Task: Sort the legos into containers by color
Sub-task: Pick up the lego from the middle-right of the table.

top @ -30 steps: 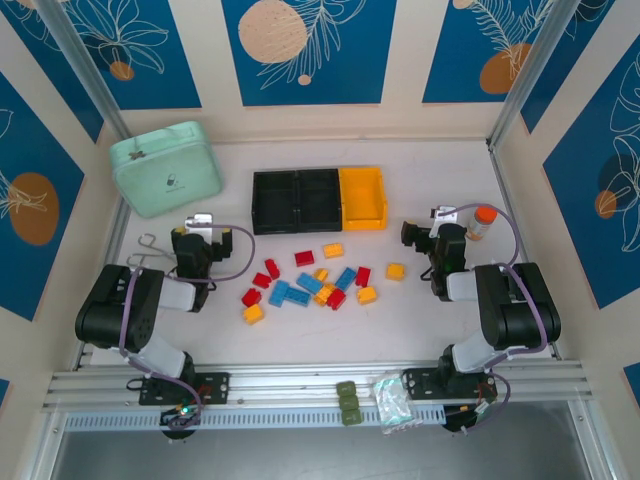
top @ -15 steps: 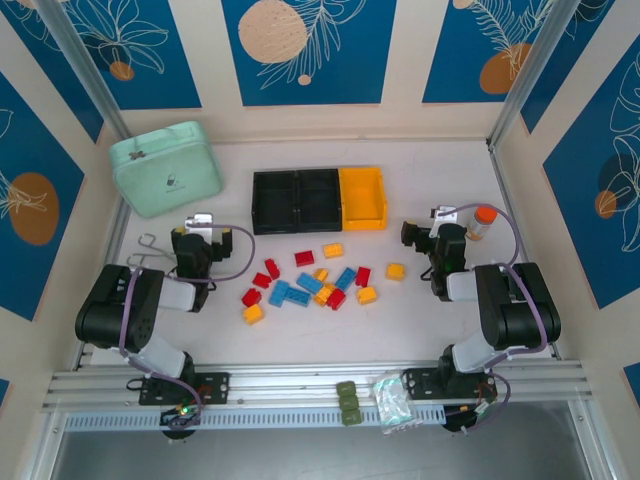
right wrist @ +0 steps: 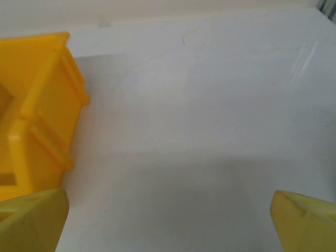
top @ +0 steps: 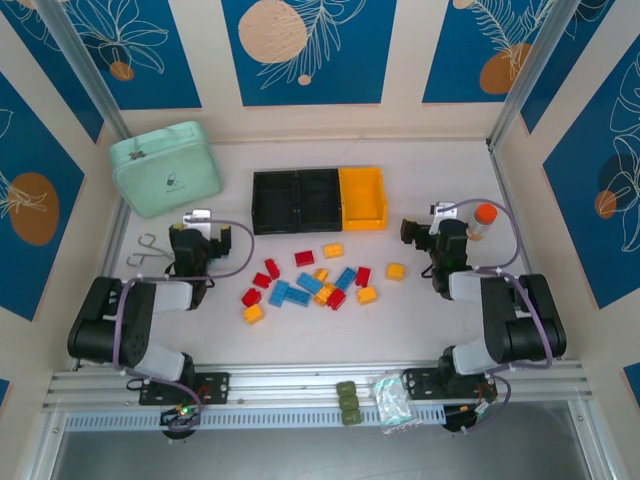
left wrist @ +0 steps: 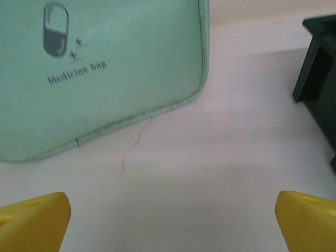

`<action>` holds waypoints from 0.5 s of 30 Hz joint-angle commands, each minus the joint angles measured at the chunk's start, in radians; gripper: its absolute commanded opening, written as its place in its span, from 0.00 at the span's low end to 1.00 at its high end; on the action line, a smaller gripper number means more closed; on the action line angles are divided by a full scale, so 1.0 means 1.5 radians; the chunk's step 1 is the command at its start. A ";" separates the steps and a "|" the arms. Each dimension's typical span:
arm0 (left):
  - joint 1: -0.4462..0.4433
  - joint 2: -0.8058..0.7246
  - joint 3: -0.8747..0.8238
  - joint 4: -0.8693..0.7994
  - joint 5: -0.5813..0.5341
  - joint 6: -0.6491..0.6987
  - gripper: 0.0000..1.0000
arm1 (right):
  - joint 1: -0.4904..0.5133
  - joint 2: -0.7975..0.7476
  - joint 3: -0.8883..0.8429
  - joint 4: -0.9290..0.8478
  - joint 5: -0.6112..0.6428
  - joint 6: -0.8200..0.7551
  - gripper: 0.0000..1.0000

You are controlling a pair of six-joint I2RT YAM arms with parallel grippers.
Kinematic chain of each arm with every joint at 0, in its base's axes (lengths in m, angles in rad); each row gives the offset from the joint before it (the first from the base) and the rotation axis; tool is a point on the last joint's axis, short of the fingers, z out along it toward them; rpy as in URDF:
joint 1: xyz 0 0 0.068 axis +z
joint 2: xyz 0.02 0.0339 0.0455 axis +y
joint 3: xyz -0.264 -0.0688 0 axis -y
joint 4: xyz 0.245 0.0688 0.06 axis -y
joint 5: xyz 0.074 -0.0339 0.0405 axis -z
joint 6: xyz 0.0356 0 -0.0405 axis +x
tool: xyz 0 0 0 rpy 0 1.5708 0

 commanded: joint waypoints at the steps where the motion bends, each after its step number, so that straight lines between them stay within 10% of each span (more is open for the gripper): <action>1: 0.005 -0.071 0.068 -0.157 -0.024 -0.017 0.99 | 0.003 -0.073 0.054 -0.125 -0.005 0.006 0.99; 9: 0.010 -0.204 0.178 -0.469 0.025 -0.292 0.99 | -0.034 -0.245 0.165 -0.448 -0.090 0.315 0.99; 15: 0.009 -0.267 0.177 -0.513 0.250 -0.391 0.94 | -0.095 -0.210 0.260 -0.663 -0.300 0.379 0.84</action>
